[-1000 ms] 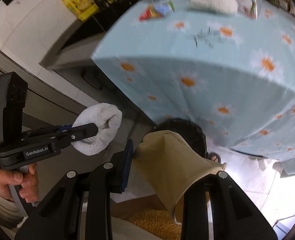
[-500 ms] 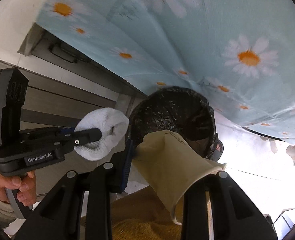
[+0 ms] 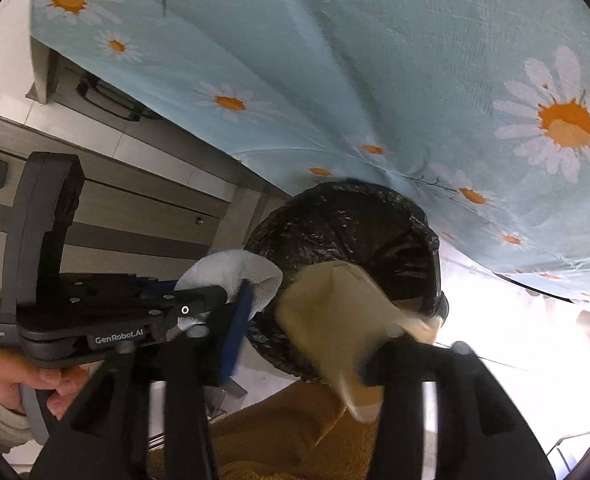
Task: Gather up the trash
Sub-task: 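Carry the towel and paper cup to the bin and open both grippers, then raise both grippers from the bin back toward the table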
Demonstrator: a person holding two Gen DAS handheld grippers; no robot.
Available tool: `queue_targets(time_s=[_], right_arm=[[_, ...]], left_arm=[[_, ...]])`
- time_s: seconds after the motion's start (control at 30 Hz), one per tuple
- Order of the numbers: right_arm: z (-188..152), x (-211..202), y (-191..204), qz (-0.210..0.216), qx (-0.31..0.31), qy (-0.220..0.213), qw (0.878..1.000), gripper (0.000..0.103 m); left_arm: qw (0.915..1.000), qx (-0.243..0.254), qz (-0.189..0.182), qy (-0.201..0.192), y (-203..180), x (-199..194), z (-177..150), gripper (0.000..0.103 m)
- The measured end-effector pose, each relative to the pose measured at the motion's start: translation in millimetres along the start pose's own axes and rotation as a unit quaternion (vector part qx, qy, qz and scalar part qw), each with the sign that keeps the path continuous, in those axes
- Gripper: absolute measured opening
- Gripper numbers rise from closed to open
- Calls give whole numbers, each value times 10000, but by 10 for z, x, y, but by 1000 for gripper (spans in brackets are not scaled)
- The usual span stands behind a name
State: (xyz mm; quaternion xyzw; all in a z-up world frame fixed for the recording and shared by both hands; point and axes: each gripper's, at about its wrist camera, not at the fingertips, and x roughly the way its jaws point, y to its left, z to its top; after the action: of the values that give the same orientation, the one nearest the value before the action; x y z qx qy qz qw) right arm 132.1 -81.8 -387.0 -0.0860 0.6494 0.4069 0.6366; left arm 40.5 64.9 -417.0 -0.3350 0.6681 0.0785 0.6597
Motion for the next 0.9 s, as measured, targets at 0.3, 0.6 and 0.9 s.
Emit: queue_targets(time_s=[0.3,0.6,0.9], right_arm=[[12,-25,-12,-9,50,-16,10000,58],[-10,-155,8,-81,46,-167,9998,57],[-92,-565,114,-159,74,-497,9986,57]], left_arm=[[9998,-186,28,7,91,-3,-36,32],[9997,-174,53,-150,78,-157,-98,32],[9982,151,69,-580,-76,-644,-189,32]])
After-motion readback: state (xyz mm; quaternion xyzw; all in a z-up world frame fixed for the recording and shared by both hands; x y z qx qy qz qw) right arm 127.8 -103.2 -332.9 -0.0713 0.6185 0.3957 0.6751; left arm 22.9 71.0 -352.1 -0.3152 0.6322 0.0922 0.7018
